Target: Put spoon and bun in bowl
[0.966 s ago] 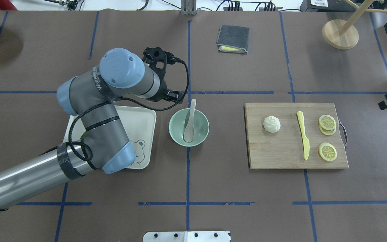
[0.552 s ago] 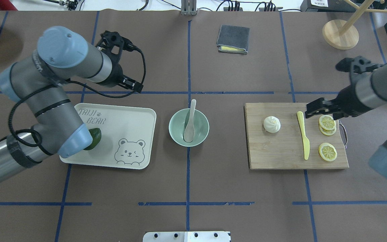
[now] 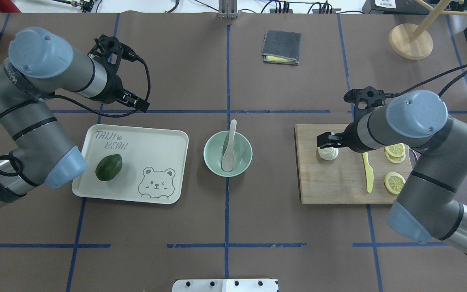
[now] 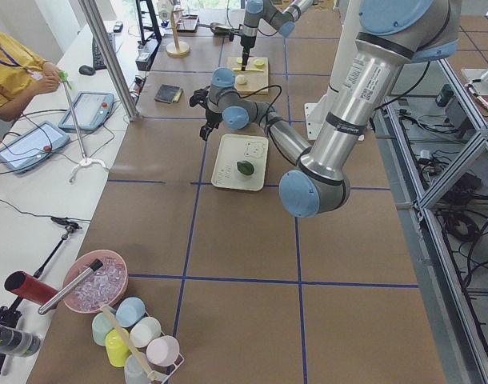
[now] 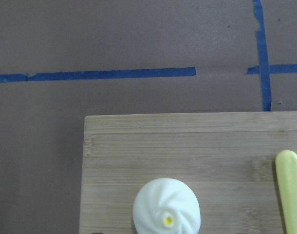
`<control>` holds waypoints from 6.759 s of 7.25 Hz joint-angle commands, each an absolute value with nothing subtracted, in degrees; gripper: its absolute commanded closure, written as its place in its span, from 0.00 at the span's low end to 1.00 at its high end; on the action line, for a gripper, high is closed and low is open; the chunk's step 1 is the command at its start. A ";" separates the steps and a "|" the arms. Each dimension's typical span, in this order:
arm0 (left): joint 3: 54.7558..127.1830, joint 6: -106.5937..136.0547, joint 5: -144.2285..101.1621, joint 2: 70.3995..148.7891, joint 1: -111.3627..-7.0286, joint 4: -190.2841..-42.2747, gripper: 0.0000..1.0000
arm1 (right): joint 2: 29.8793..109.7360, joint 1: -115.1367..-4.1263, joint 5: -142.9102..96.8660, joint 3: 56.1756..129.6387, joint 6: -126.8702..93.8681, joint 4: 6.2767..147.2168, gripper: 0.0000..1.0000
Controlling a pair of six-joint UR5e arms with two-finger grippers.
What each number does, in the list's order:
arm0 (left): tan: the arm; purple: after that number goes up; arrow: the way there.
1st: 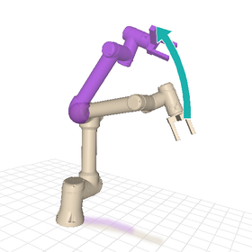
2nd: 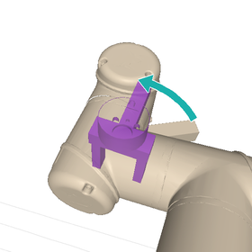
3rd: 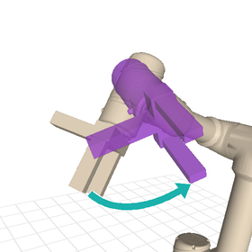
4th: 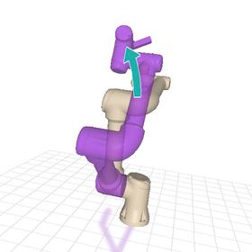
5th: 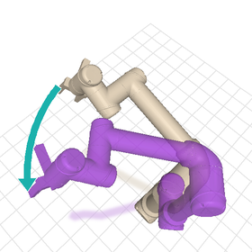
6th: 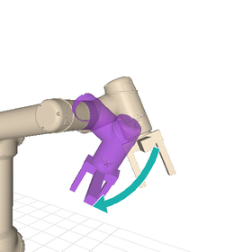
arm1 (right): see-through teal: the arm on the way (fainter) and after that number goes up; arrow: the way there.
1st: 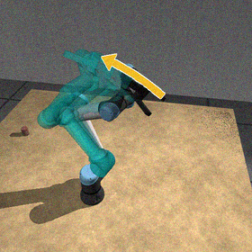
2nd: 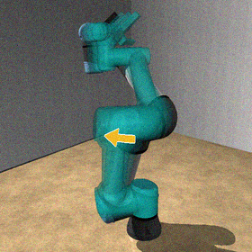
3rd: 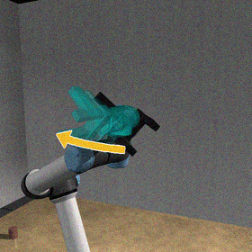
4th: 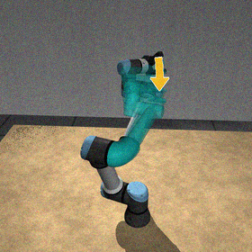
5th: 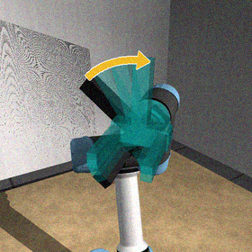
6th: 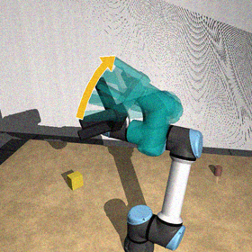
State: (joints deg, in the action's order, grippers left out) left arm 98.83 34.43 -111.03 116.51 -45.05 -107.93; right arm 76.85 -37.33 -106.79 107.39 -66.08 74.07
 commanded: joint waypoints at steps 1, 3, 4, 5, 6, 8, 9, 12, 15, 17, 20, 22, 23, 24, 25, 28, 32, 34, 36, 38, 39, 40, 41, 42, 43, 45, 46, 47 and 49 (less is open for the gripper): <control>98.88 34.45 -111.01 116.46 -45.09 -107.93 0.12 | 74.27 -37.09 -106.61 102.93 -65.83 73.83 0.06; 98.88 34.54 -111.01 116.46 -45.09 -107.93 0.12 | 74.09 -36.57 -106.35 101.35 -66.09 74.00 0.06; 98.79 34.54 -111.01 116.37 -45.09 -107.93 0.12 | 74.44 -36.65 -106.70 101.69 -66.09 74.00 0.07; 98.88 34.54 -111.01 116.45 -45.09 -107.93 0.12 | 74.88 -36.65 -106.79 101.69 -66.09 74.00 0.07; 98.88 34.63 -110.92 116.46 -45.09 -107.93 0.12 | 74.97 -36.65 -107.05 101.78 -66.09 74.09 0.08; 98.88 34.63 -110.92 116.37 -45.09 -107.93 0.12 | 74.80 -36.56 -107.05 101.78 -66.18 74.09 0.21; 98.88 34.72 -110.92 116.37 -45.09 -107.93 0.12 | 74.79 -36.56 -107.40 101.86 -66.18 74.09 0.49; 99.05 34.80 -110.83 116.37 -45.18 -107.93 0.12 | 74.88 -36.65 -107.40 102.13 -66.27 74.09 0.73; 99.67 34.89 -110.74 116.37 -45.35 -107.93 0.11 | 74.53 -36.74 -107.49 105.36 -66.27 76.27 0.74; 100.45 34.89 -110.83 116.28 -45.44 -107.84 0.10 | 69.56 -36.48 -107.32 108.54 -66.36 84.87 0.73; 106.25 34.28 -111.18 110.93 -45.97 -107.75 0.10 | 57.53 -33.41 -107.05 103.39 -78.87 86.84 0.71; 106.52 34.28 -111.09 110.92 -45.97 -107.75 0.10 | 50.73 -30.77 -106.53 98.97 -84.70 86.75 0.67; 106.52 34.28 -111.01 110.92 -45.97 -107.75 0.10 | 49.84 -29.54 -105.91 98.79 -85.60 86.75 0.65; 106.52 34.36 -111.01 110.92 -45.97 -107.84 0.10 | 48.70 -29.10 -105.04 97.57 -86.04 86.75 0.63; 106.52 34.37 -111.01 110.92 -45.97 -107.84 0.10 | 47.39 -28.74 -105.03 95.47 -86.22 86.66 0.61; 106.61 34.37 -111.01 110.92 -45.97 -107.75 0.10 | 47.46 -27.86 -104.85 95.19 -86.48 86.66 0.31; 107.67 25.22 -111.27 104.98 -49.29 -107.84 0.10 | 54.96 -30.56 -106.16 104.18 -85.61 86.92 0.00; 106.35 13.77 -113.53 100.66 -58.22 -107.40 0.09 | 68.32 -41.59 -117.09 113.78 -74.78 87.19 0.00; 102.51 -2.91 -126.74 96.52 -75.49 -104.35 0.00 | 78.17 -53.29 -124.33 114.52 -55.49 87.01 0.00; 100.73 -14.21 -130.25 96.33 -85.48 -94.19 0.00 | 87.67 -65.94 -131.01 112.43 -30.54 87.27 0.00; 98.37 -15.02 -130.69 95.81 -90.39 -91.00 0.00 | 90.76 -71.92 -133.65 109.89 -20.41 87.28 0.00; 97.39 -18.07 -131.04 92.76 -92.96 -90.79 0.00 | 93.40 -74.24 -134.73 108.38 -13.78 87.19 0.00; 96.16 -18.11 -134.26 90.55 -93.08 -90.53 0.00 | 96.04 -76.53 -135.08 108.46 -11.71 86.84 0.00; 95.54 -18.19 -136.47 88.44 -93.08 -91.05 0.00 | 97.63 -78.55 -135.09 108.72 -8.38 87.10 0.00; 96.41 -18.28 -136.58 86.33 -93.08 -91.40 0.00 | 98.69 -79.71 -135.00 108.11 -7.13 87.19 0.00; 96.16 -17.93 -135.97 86.04 -92.90 -91.76 0.00 | 98.53 -83.84 -134.74 105.39 0.33 87.36 0.00; 96.33 -17.93 -134.57 86.22 -92.64 -91.41 0.00 | 98.18 -83.85 -134.65 104.42 0.09 87.19 0.00; 98.59 -18.10 -131.25 86.74 -91.77 -89.41 0.00 | 97.48 -83.76 -134.56 104.24 -0.09 87.27 0.00; 99.23 -17.50 -131.13 86.13 -91.76 -87.80 0.00 | 97.29 -83.76 -135.00 102.92 0.00 87.19 0.00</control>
